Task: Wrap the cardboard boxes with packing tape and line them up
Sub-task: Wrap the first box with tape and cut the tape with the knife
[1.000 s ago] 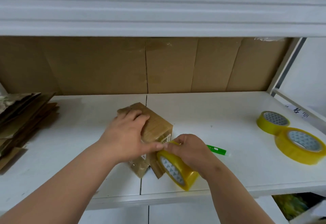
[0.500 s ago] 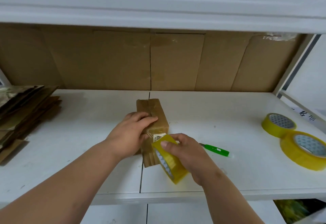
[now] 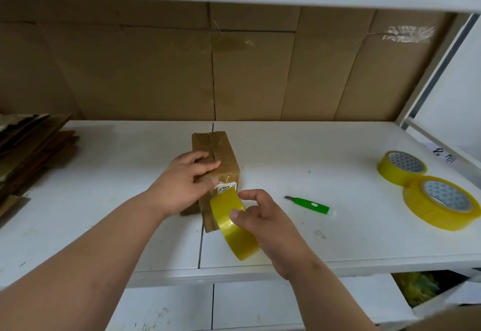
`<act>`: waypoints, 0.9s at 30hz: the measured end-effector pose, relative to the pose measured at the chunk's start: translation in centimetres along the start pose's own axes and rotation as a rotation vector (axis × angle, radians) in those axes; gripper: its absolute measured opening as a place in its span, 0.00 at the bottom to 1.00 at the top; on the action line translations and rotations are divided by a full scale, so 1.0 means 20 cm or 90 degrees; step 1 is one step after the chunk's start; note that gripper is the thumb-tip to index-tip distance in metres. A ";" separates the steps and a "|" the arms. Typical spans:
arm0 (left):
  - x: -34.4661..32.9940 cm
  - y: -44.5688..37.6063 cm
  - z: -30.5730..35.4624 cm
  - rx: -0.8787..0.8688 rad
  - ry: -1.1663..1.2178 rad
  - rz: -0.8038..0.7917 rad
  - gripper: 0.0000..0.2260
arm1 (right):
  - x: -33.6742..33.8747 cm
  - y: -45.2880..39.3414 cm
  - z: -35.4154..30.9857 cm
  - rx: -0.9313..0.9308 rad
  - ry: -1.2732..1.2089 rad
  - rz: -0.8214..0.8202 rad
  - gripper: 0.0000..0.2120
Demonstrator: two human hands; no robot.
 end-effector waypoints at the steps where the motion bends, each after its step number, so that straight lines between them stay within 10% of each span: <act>1: -0.01 0.00 0.00 0.001 -0.003 0.009 0.21 | 0.00 0.01 0.00 0.003 0.007 0.003 0.14; 15: -0.05 0.15 0.02 0.152 0.190 0.181 0.34 | 0.09 0.04 0.04 0.074 0.009 0.012 0.08; 27: -0.28 0.17 -0.07 0.284 0.599 0.123 0.11 | 0.13 0.02 0.05 0.071 0.038 -0.028 0.14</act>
Point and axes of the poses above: each hand's wrist, its own y-axis away from the middle knuckle, its own x-axis out of the back of the hand, z = x × y, the point moved 9 cm from there along -y, towards the middle knuckle, and after that the axes turned 12 degrees about -z, right-handed, at the moved point
